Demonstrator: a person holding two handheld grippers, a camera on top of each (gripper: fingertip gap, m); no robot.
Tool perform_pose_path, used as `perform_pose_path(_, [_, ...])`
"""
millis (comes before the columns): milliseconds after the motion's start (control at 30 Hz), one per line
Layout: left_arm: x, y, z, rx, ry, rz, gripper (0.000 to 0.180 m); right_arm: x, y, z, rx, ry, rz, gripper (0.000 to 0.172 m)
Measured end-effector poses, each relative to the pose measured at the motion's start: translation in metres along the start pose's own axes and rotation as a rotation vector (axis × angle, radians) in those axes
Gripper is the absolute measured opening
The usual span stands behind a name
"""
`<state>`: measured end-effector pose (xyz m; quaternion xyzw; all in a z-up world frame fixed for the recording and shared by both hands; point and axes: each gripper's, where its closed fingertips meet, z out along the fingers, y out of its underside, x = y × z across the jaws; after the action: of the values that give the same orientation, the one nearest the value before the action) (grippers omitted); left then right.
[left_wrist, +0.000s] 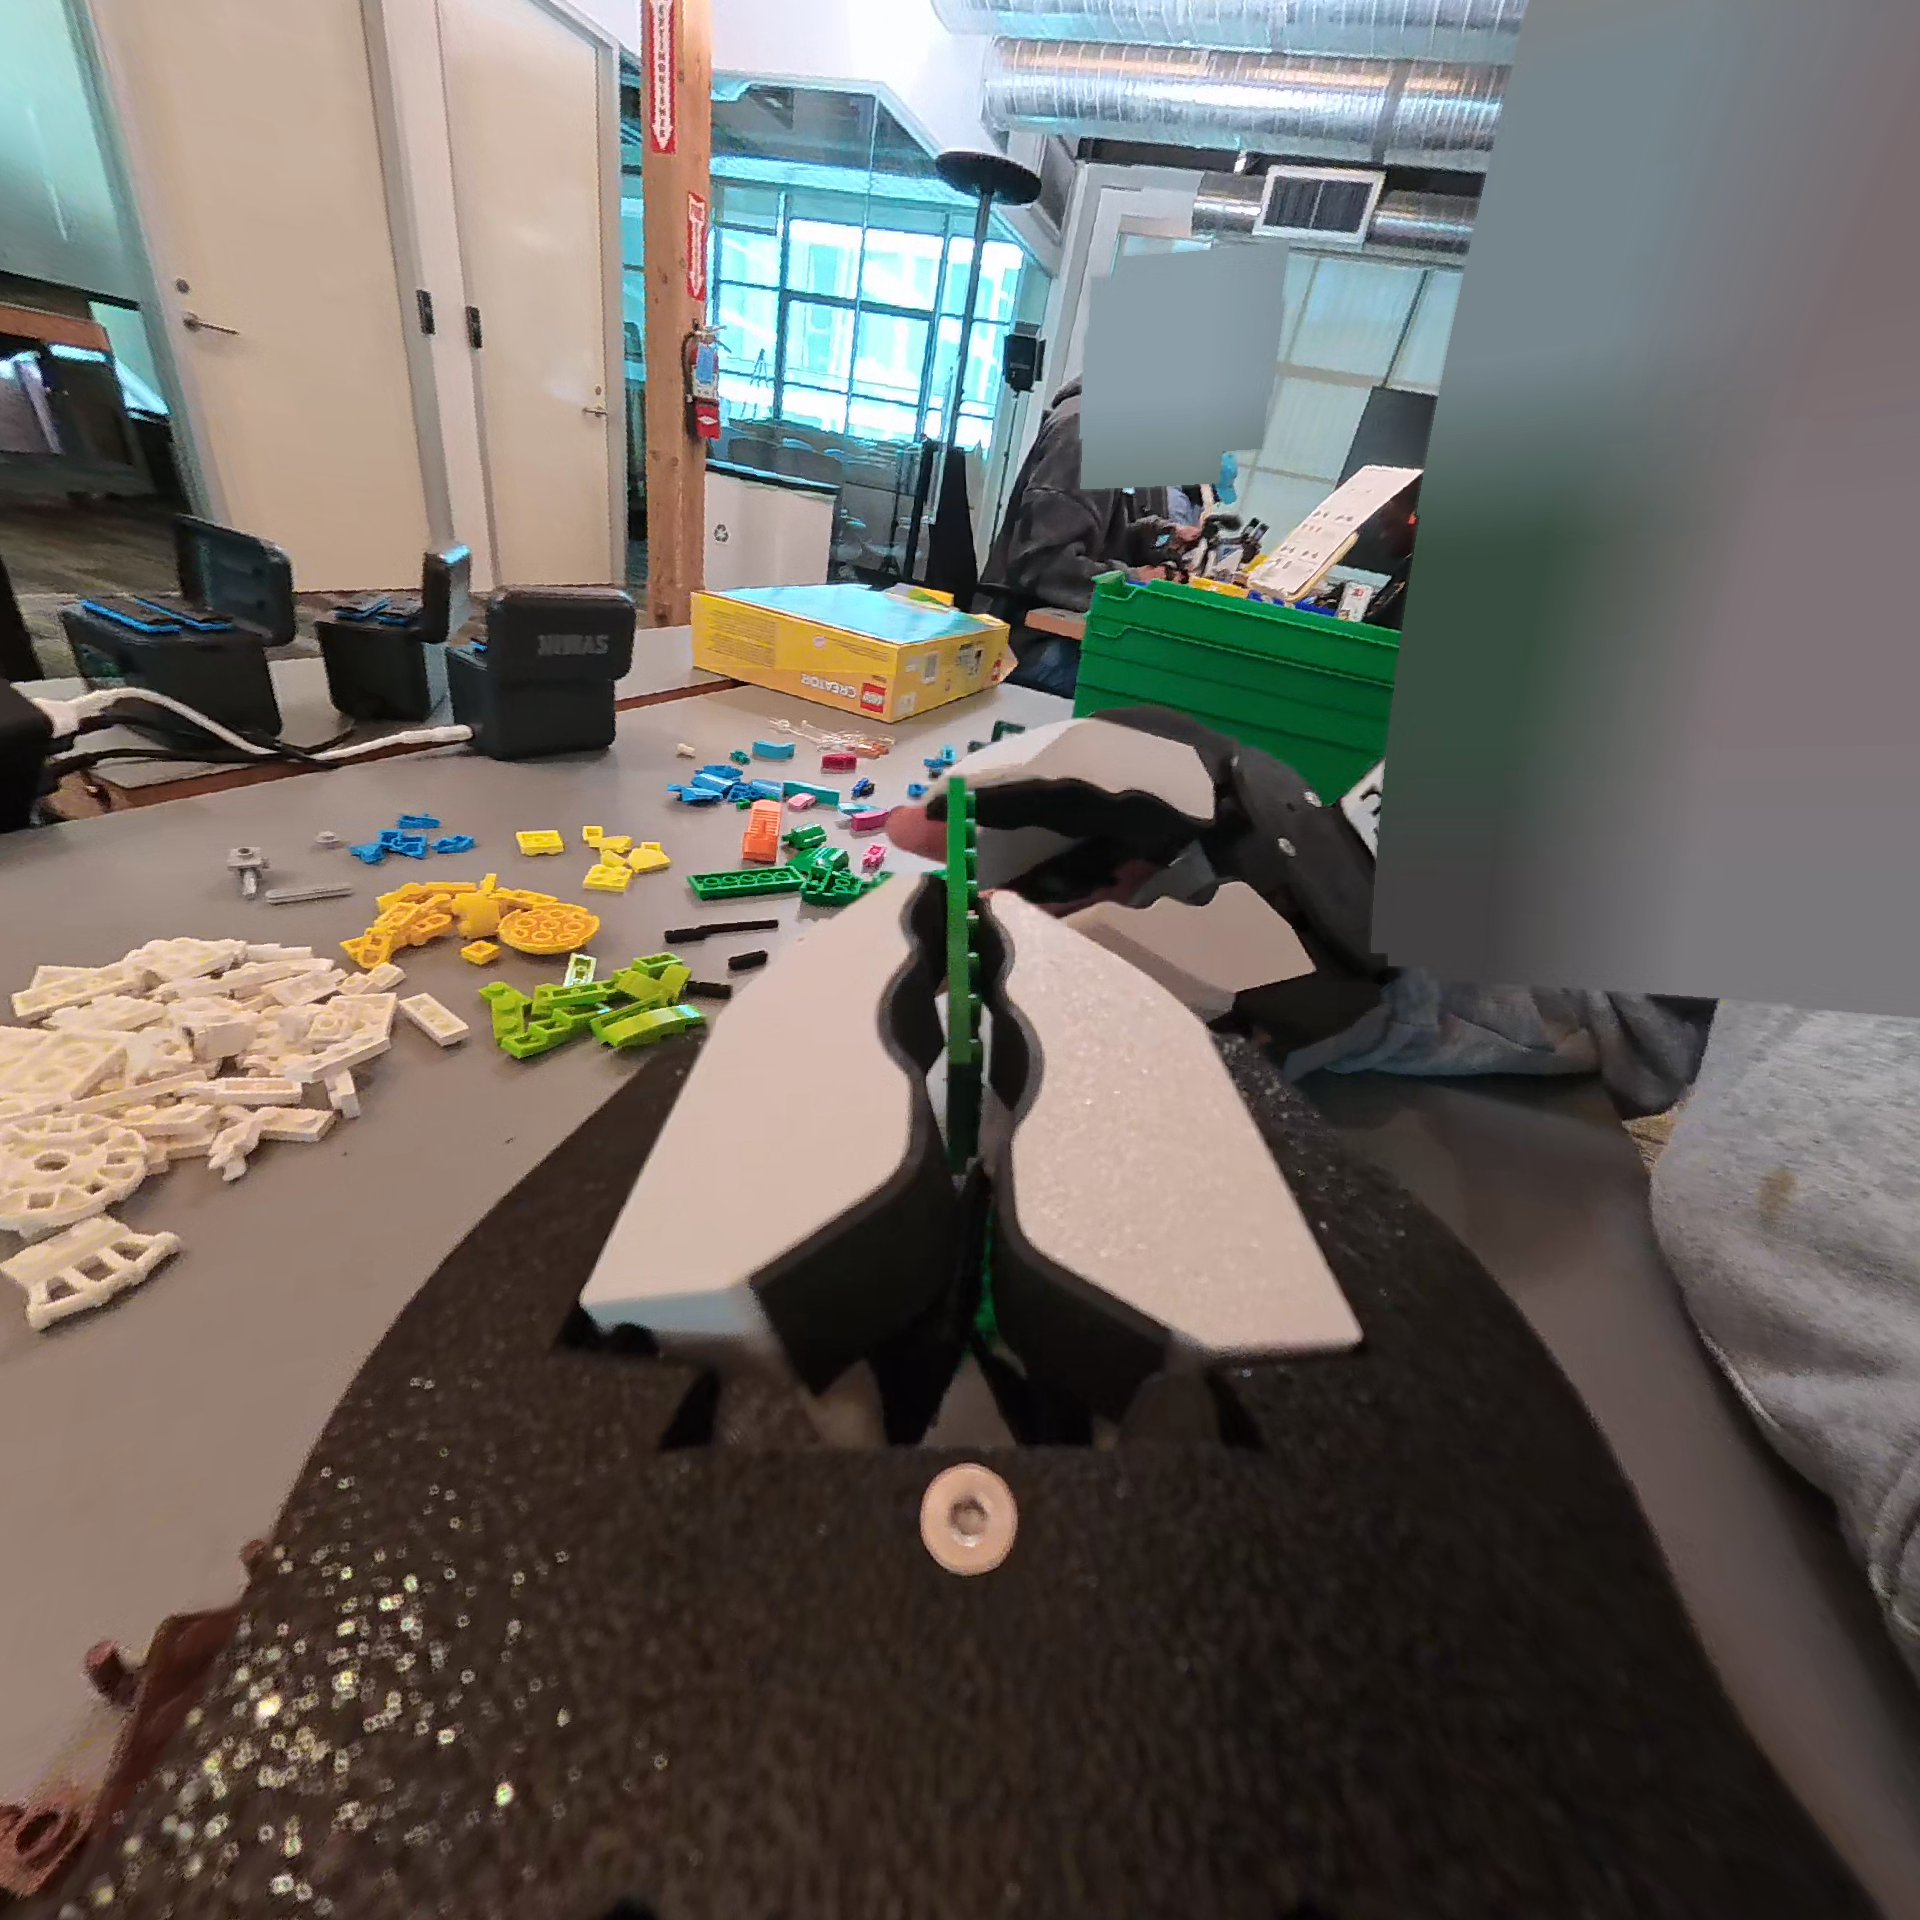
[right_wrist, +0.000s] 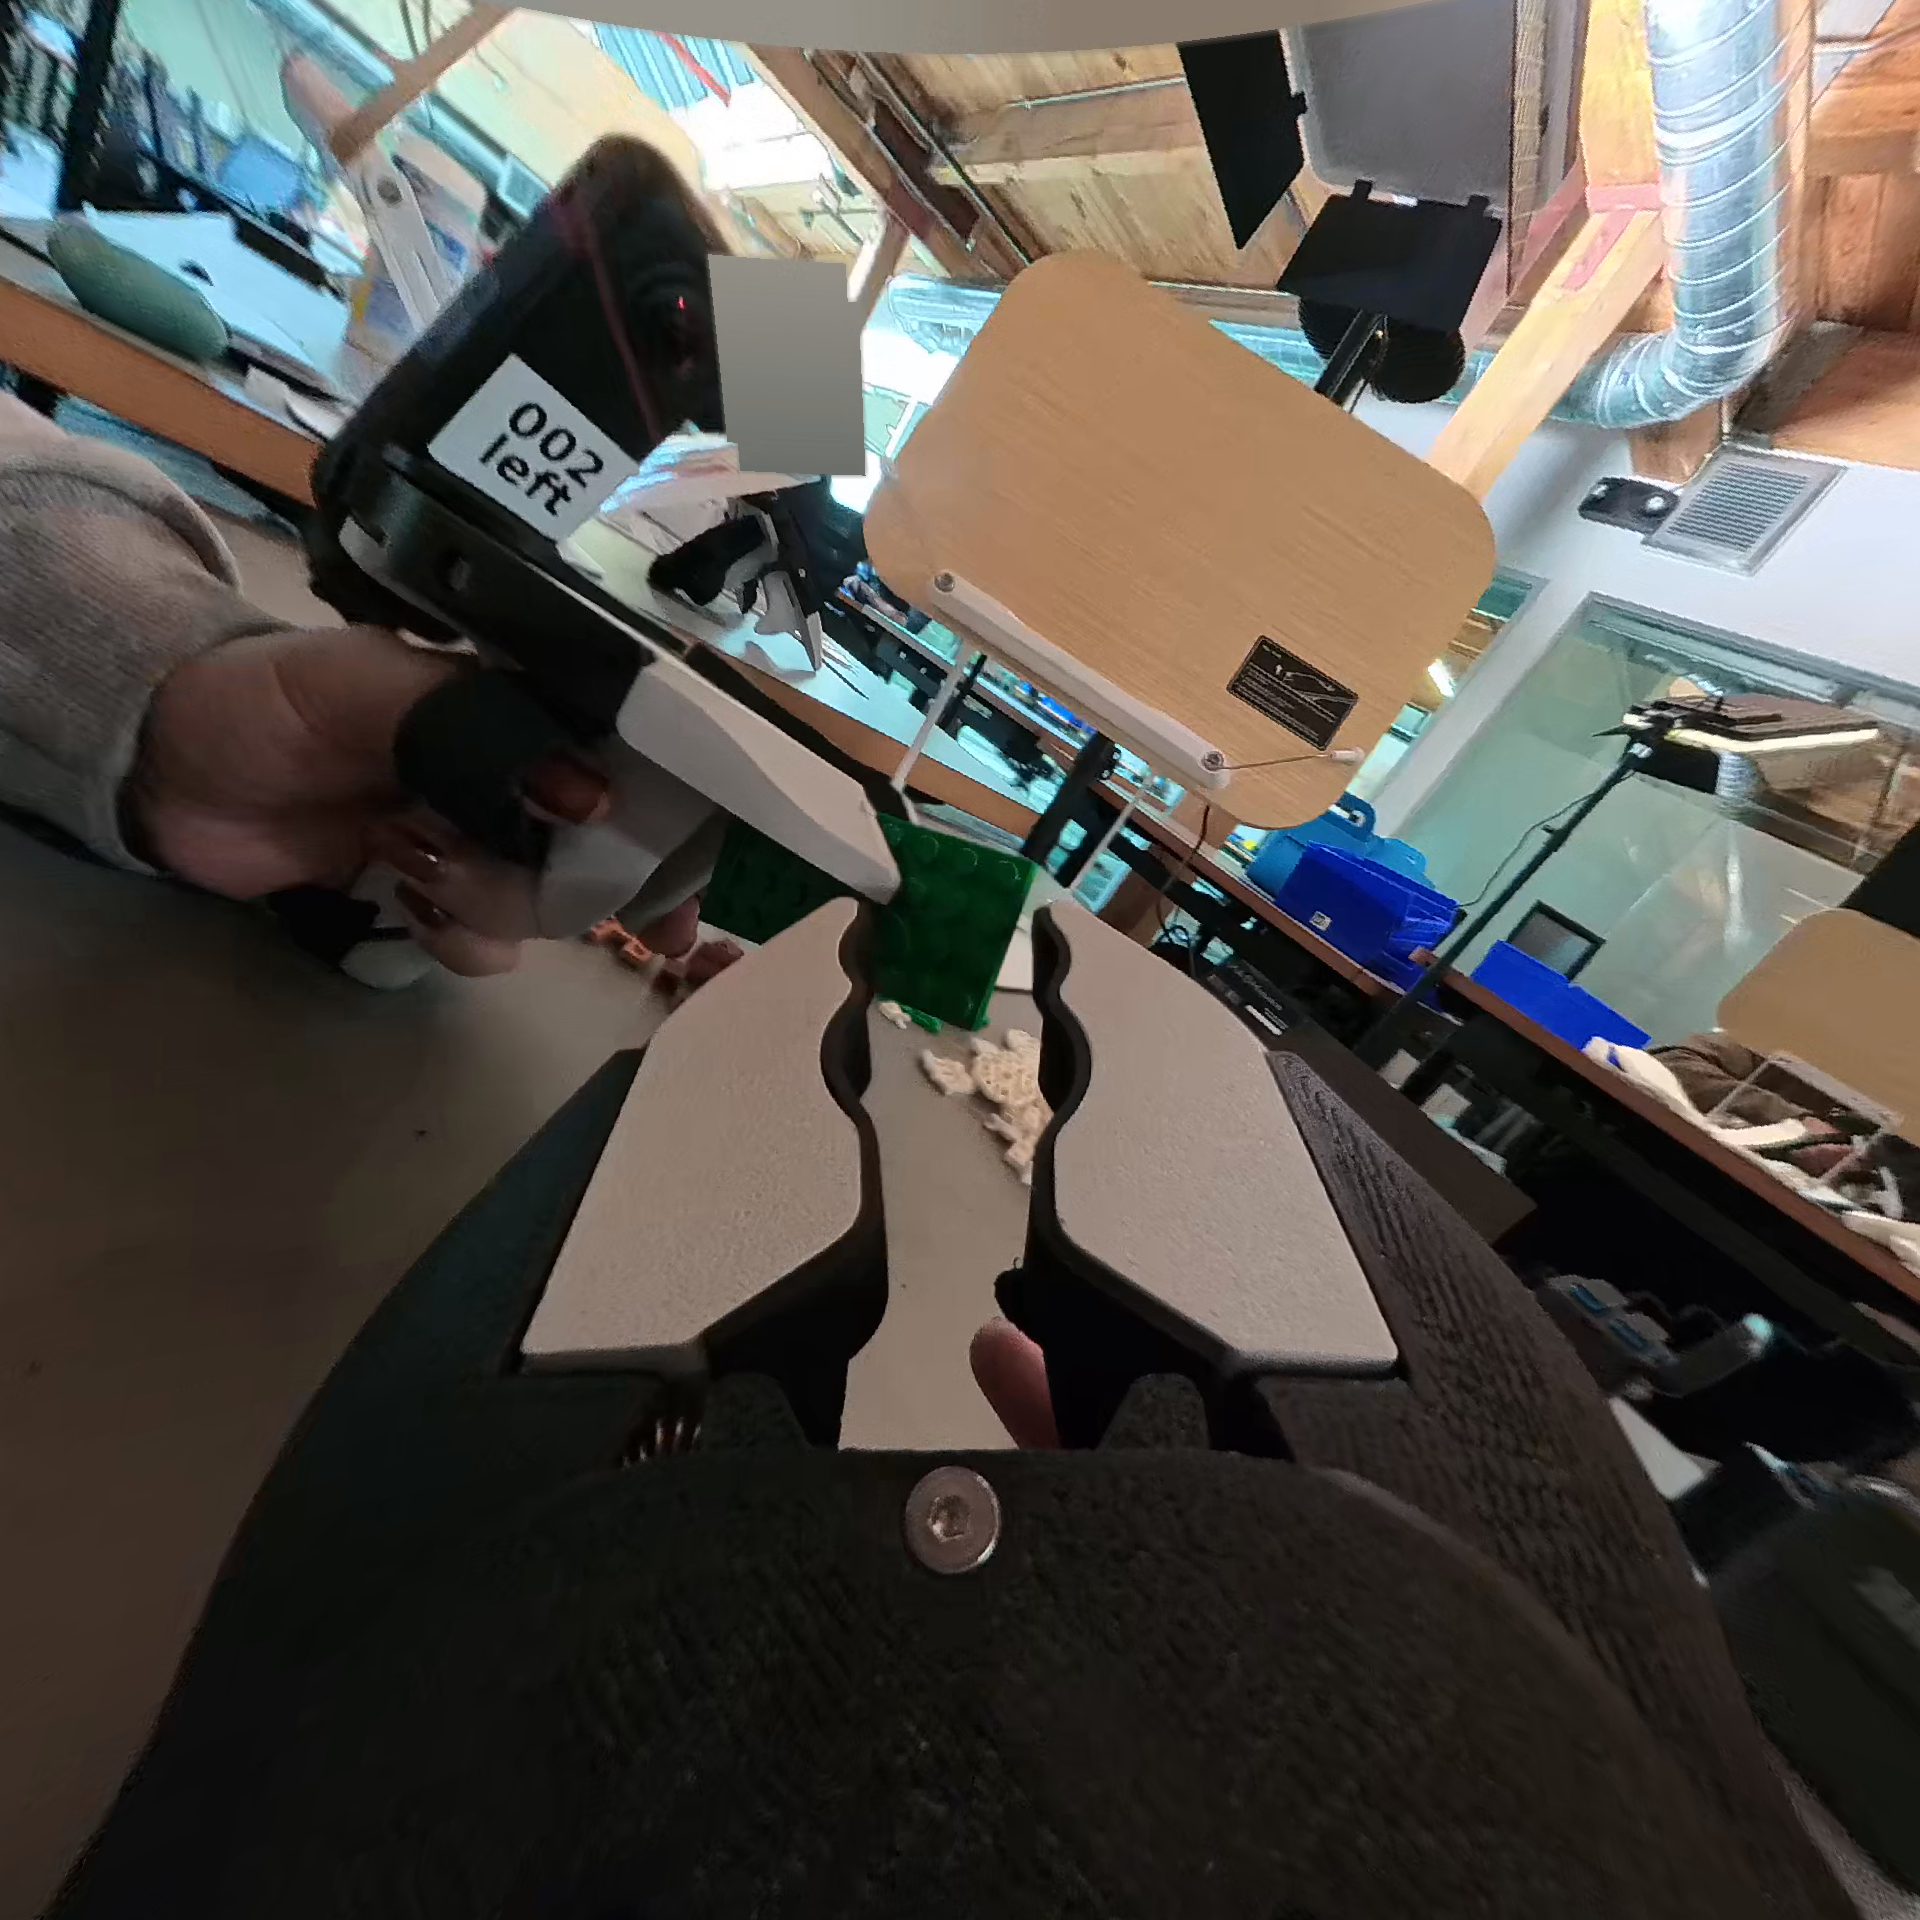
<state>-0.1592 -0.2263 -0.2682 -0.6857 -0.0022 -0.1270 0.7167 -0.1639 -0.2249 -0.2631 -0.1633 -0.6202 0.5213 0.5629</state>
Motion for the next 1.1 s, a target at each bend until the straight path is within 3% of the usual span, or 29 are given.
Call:
perform_pose_path(167, [0.017, -0.006, -0.005, 0.053, 0.104, 0.043, 0.004, -0.003, -0.012, -0.005, 0.078, -0.085, 0.152, 0.033])
perform_pose_path(433, [0.032, -0.008, -0.008, 0.089, 0.201, 0.084, 0.005, -0.013, -0.027, -0.014, 0.168, -0.267, 0.363, 0.008])
perform_pose_path(633, [0.019, -0.010, -0.007, 0.082, 0.168, -0.004, 0.013, 0.001, -0.031, -0.018, 0.205, -0.219, 0.425, 0.006])
perform_pose_path(867, [0.020, -0.006, -0.006, 0.039, 0.226, -0.062, 0.005, 0.006, -0.029, -0.017, 0.204, -0.215, 0.471, 0.007])
perform_pose_path(1100, [0.009, -0.002, -0.001, 0.015, 0.073, 0.007, 0.004, 0.018, -0.015, -0.011, 0.128, -0.074, 0.361, 0.011])
